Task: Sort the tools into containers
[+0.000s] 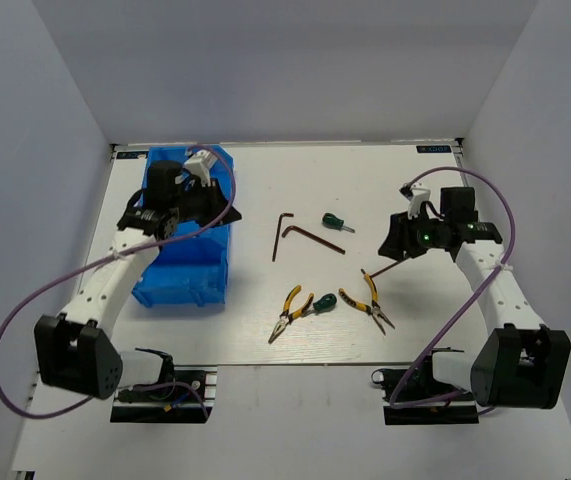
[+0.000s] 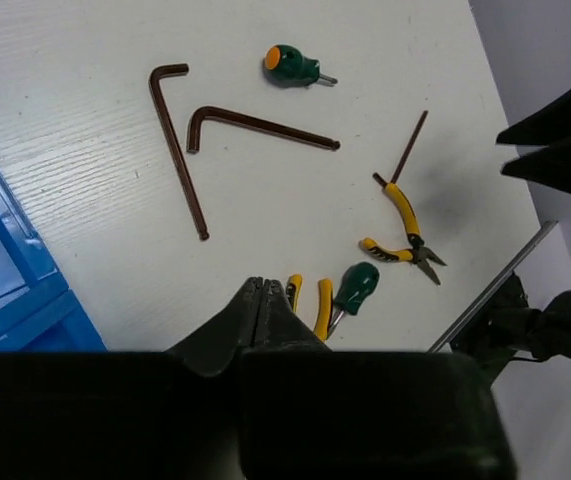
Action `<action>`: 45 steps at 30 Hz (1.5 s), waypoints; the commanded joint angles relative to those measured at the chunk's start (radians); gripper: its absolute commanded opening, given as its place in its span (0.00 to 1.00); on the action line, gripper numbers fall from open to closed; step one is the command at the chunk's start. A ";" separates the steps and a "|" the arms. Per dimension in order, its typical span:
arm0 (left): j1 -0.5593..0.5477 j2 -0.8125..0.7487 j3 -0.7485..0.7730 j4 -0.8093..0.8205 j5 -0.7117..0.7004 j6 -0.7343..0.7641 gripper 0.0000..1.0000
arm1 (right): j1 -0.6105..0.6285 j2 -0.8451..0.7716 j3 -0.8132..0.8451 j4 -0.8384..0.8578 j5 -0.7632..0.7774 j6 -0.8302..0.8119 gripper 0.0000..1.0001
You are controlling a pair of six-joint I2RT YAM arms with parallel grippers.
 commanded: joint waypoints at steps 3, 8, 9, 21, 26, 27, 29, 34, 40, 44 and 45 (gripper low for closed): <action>-0.101 0.149 0.164 -0.094 -0.071 0.122 0.21 | 0.014 0.009 0.074 -0.008 0.058 0.020 0.76; -0.271 0.347 0.302 -0.181 -0.347 0.122 0.44 | 0.022 0.025 0.062 -0.028 0.242 0.040 0.70; -0.292 0.419 0.325 -0.196 -0.384 0.106 0.50 | 0.022 0.025 0.054 -0.027 0.255 0.043 0.69; -0.429 0.741 0.534 -0.329 -0.768 -0.044 0.52 | 0.017 0.038 0.002 0.002 0.295 0.101 0.70; -0.429 0.780 0.543 -0.309 -0.768 -0.053 0.53 | 0.017 0.032 -0.024 0.019 0.283 0.109 0.72; -0.429 0.795 0.543 -0.295 -0.756 -0.053 0.53 | 0.019 0.035 -0.029 0.018 0.281 0.110 0.72; -0.420 0.821 0.534 -0.284 -0.736 -0.053 0.53 | 0.017 0.035 -0.036 0.018 0.276 0.110 0.72; -0.420 0.884 0.562 -0.267 -0.725 -0.053 0.52 | 0.016 0.029 -0.044 0.016 0.286 0.101 0.72; -0.420 0.927 0.599 -0.298 -0.812 -0.053 0.38 | 0.016 0.028 -0.050 0.013 0.296 0.099 0.72; -0.411 0.927 0.551 -0.310 -0.831 -0.065 0.31 | 0.016 0.038 -0.049 0.018 0.298 0.110 0.72; -0.411 0.927 0.539 -0.310 -0.831 -0.065 0.24 | 0.016 0.038 -0.050 0.018 0.299 0.113 0.72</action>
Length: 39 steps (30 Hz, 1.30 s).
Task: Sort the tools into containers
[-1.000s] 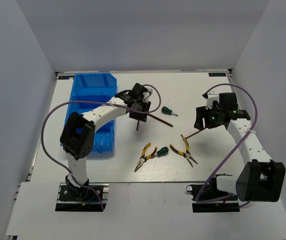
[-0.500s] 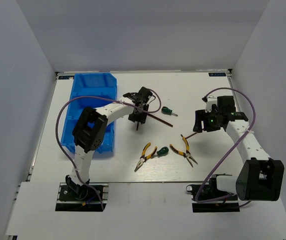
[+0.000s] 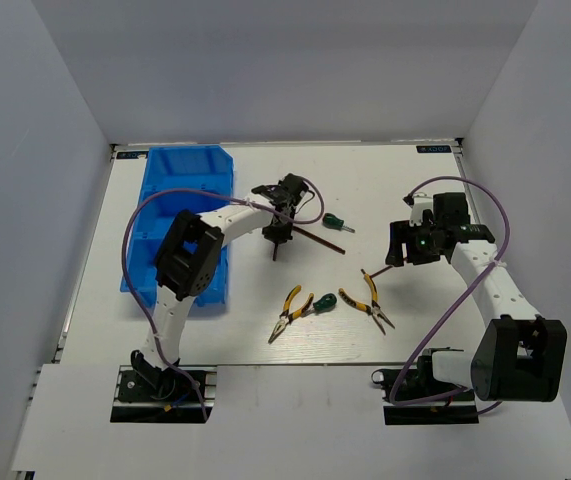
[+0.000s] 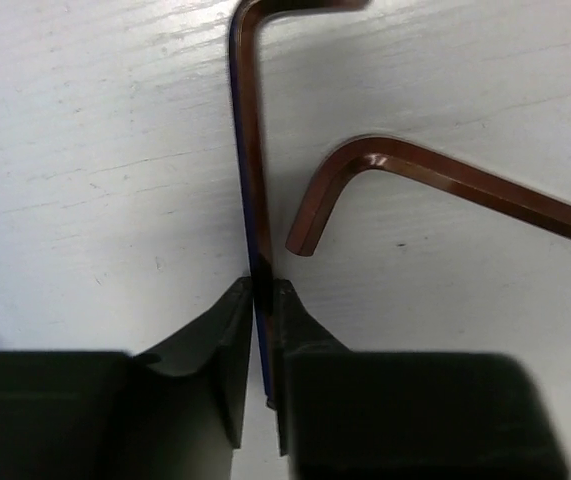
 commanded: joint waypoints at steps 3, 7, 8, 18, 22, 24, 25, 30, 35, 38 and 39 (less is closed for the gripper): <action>0.012 0.013 -0.107 -0.014 -0.035 -0.003 0.10 | -0.005 0.005 -0.002 0.031 0.000 0.014 0.72; 0.012 -0.027 -0.139 0.007 -0.015 -0.003 0.00 | -0.002 0.011 0.003 0.031 -0.013 0.007 0.72; 0.012 -0.041 -0.139 0.020 -0.003 -0.003 0.00 | 0.000 0.011 0.002 0.033 -0.013 0.001 0.72; 0.134 -0.093 0.164 -0.051 0.041 -0.018 0.00 | 0.000 0.017 -0.009 0.036 -0.042 -0.002 0.72; 0.193 -0.093 0.203 -0.051 0.072 -0.032 0.00 | -0.002 0.016 -0.012 0.041 -0.039 -0.016 0.72; 0.220 -0.102 0.212 -0.042 0.072 -0.006 0.00 | -0.002 0.017 -0.014 0.041 -0.039 -0.022 0.72; 0.232 -0.102 0.212 -0.042 0.072 0.003 0.00 | -0.002 0.017 -0.015 0.042 -0.037 -0.024 0.72; 0.321 -0.120 0.301 -0.078 0.072 0.025 0.00 | -0.002 0.023 -0.025 0.059 -0.034 -0.027 0.72; 0.380 -0.121 0.411 -0.098 0.127 0.002 0.00 | -0.002 0.048 -0.029 0.077 -0.040 -0.019 0.72; 0.409 -0.121 0.424 -0.108 0.137 -0.081 0.00 | 0.001 0.057 -0.026 0.085 -0.043 -0.012 0.72; 0.418 -0.133 0.424 -0.118 0.137 -0.112 0.00 | -0.002 0.057 -0.026 0.087 -0.043 -0.010 0.70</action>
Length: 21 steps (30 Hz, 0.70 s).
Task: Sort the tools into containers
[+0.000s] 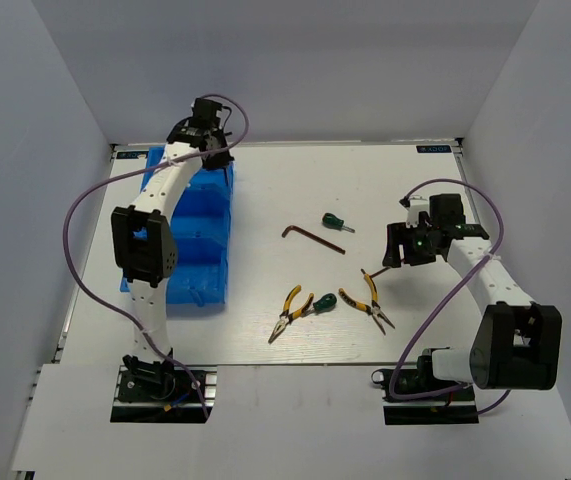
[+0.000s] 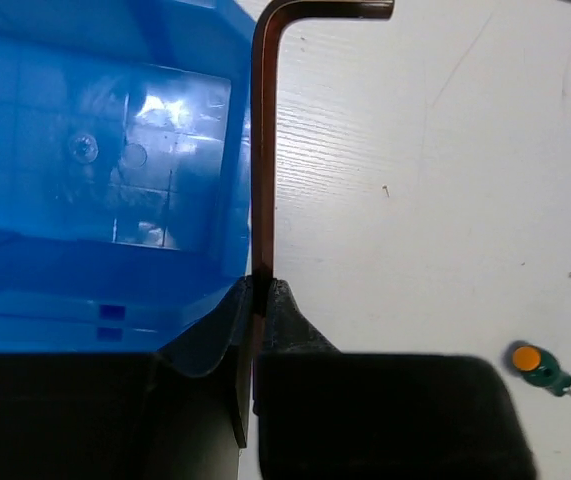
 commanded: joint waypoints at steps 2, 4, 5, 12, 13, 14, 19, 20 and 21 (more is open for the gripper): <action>0.039 -0.112 -0.028 -0.017 0.013 -0.158 0.00 | -0.002 0.010 -0.005 0.041 -0.018 0.000 0.70; 0.053 -0.181 -0.130 0.006 -0.033 -0.296 0.00 | 0.000 0.013 -0.005 0.044 -0.020 0.000 0.70; 0.067 -0.209 -0.172 0.064 -0.033 -0.336 0.00 | -0.002 0.013 -0.007 0.042 -0.020 0.000 0.70; 0.104 -0.303 -0.347 0.222 -0.087 -0.635 0.00 | -0.002 0.007 -0.024 0.049 -0.023 0.007 0.70; 0.115 -0.313 -0.364 0.243 -0.087 -0.662 0.00 | -0.002 0.004 -0.028 0.050 -0.024 0.006 0.70; 0.115 -0.328 -0.386 0.301 -0.087 -0.686 0.00 | -0.002 0.002 -0.034 0.049 -0.024 0.009 0.70; 0.145 -0.327 -0.458 0.356 -0.078 -0.878 0.00 | -0.002 -0.012 -0.051 0.047 -0.024 0.004 0.70; 0.145 -0.313 -0.458 0.356 -0.078 -0.898 0.00 | -0.003 -0.013 -0.051 0.047 -0.024 0.006 0.70; 0.145 -0.313 -0.449 0.356 -0.095 -0.921 0.00 | -0.002 -0.016 -0.053 0.047 -0.023 0.004 0.70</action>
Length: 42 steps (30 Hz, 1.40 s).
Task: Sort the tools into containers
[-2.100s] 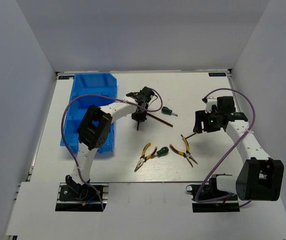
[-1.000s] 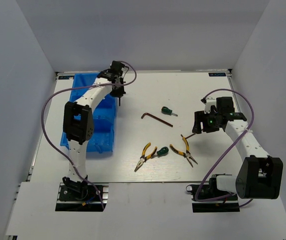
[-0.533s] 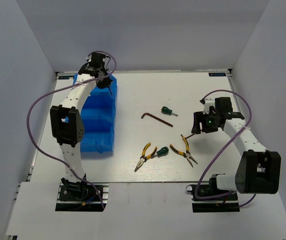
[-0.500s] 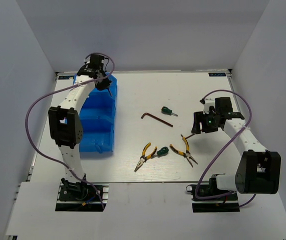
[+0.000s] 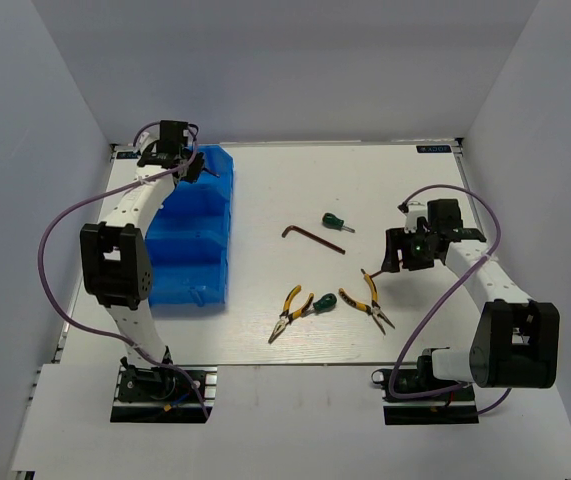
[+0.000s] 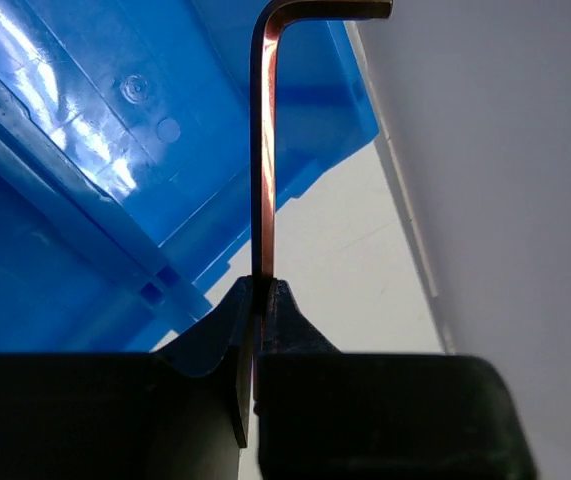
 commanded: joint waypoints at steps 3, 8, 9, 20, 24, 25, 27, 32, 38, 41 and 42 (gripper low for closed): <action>0.010 -0.016 0.009 0.071 -0.048 -0.214 0.00 | -0.003 -0.032 -0.009 0.017 -0.009 -0.003 0.70; 0.019 0.049 0.090 0.048 -0.059 -0.291 0.00 | -0.002 -0.040 -0.003 0.005 -0.012 -0.007 0.70; 0.019 0.070 0.103 0.048 -0.059 -0.291 0.05 | -0.003 -0.042 -0.002 0.002 -0.010 -0.010 0.72; 0.029 0.084 0.100 -0.012 -0.048 -0.326 0.49 | 0.000 -0.022 0.035 0.000 -0.035 -0.075 0.73; 0.029 0.063 0.074 0.043 -0.021 -0.270 0.55 | 0.017 0.018 0.067 0.035 -0.188 -0.176 0.73; 0.029 0.054 0.074 0.087 0.031 -0.195 0.55 | 0.023 0.020 0.071 0.055 -0.252 -0.200 0.73; 0.029 0.076 0.153 0.091 0.094 -0.036 0.52 | 0.052 0.055 0.075 0.075 -0.321 -0.331 0.73; -0.011 0.194 0.411 -0.123 0.425 0.613 0.22 | 0.176 0.236 0.249 0.045 -0.285 -0.425 0.73; -0.079 -0.067 0.017 -0.224 0.464 0.955 0.38 | 0.300 0.432 0.440 0.066 -0.090 -0.366 0.73; -0.088 -0.276 -0.187 -0.181 0.451 0.976 0.60 | 0.353 0.523 0.520 0.050 -0.030 -0.343 0.73; -0.088 -0.316 -0.249 -0.170 0.437 0.976 0.65 | 0.373 0.553 0.532 0.053 -0.020 -0.336 0.73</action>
